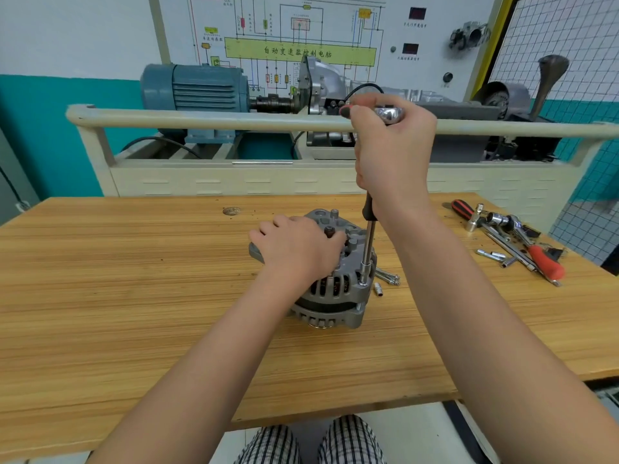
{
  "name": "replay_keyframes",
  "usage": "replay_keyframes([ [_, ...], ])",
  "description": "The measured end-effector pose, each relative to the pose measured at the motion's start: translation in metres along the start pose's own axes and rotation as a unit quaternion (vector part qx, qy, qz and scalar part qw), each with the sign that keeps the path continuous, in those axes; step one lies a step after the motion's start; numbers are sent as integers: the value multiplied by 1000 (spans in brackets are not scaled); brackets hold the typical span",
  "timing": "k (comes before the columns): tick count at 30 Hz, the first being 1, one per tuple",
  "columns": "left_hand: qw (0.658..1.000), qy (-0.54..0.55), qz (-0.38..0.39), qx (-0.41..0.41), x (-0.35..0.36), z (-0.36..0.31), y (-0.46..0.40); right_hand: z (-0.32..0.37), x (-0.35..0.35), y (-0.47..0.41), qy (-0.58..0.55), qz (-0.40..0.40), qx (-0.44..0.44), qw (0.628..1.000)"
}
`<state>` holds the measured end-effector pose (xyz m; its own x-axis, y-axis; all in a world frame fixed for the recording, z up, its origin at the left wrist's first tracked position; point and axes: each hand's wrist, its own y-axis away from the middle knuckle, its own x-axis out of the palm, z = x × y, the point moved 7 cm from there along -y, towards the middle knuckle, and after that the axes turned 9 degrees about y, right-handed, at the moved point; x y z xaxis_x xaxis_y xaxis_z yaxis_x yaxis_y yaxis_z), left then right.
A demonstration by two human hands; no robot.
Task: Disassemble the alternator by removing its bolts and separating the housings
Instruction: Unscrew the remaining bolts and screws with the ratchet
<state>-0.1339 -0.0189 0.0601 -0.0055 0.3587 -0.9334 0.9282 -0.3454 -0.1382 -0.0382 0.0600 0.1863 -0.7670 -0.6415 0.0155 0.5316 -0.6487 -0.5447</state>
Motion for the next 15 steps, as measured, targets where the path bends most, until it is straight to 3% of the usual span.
replay_keyframes([
  [15, 997, -34, 41, -52, -3, 6, 5, -9, -35, -10, 37, -163, 4, 986],
])
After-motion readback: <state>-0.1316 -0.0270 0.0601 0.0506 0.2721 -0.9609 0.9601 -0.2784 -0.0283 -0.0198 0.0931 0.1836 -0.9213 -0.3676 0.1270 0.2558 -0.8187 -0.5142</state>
